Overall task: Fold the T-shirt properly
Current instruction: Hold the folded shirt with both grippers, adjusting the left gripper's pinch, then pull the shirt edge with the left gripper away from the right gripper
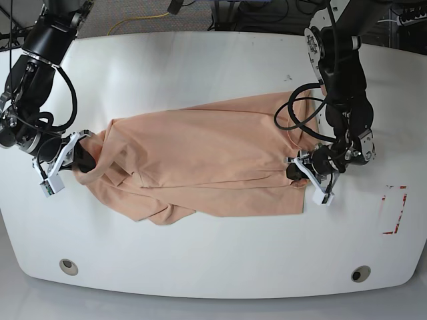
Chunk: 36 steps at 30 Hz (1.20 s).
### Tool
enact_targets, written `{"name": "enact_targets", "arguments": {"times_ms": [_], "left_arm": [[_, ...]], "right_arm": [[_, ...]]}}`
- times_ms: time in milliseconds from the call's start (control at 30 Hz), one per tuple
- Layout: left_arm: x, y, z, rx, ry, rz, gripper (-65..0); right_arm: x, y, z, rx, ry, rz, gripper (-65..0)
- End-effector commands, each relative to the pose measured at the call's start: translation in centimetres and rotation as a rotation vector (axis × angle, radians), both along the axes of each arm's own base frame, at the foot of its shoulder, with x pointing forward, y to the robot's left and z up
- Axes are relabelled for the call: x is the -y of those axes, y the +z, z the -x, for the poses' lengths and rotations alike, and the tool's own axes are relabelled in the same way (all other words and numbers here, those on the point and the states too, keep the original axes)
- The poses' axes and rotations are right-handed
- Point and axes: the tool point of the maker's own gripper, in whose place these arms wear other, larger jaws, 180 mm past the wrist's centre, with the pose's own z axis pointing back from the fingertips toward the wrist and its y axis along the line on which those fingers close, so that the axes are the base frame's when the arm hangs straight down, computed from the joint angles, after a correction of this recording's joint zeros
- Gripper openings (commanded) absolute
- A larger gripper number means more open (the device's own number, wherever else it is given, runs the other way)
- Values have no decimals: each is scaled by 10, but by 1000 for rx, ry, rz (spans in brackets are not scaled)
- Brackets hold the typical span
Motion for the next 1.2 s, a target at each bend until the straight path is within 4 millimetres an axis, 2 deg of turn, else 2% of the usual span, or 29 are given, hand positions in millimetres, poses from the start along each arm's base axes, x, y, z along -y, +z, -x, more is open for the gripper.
{"name": "enact_targets", "arguments": {"times_ms": [0, 233, 467, 600, 733, 833, 1033, 1100, 1167], "left_arm": [[-9, 23, -17, 75, 39, 26, -650], [-33, 51, -19, 132, 86, -1, -650], [-37, 73, -12, 161, 94, 58, -650], [-49, 86, -12, 186, 94, 29, -650], [-51, 94, -8, 218, 88, -3, -650], [-54, 118, -8, 290, 85, -40, -650], [-54, 150, -12, 352, 67, -75, -650], [-62, 167, -13, 391, 70, -114, -650], [-65, 175, -15, 413, 69, -127, -650]], "right_arm": [[4, 20, -8, 66, 1, 2, -650], [9, 19, -9, 61, -11, 21, -650], [30, 10, -11, 23, -74, 140, -650], [33, 16, -18, 39, -86, 164, -650], [36, 22, -21, 52, -91, 176, -650], [37, 28, -25, 68, -93, 178, -650], [41, 43, -33, 104, -97, 192, -650], [42, 53, -39, 129, -100, 194, -650], [45, 64, -44, 156, -103, 200, -650]]}}
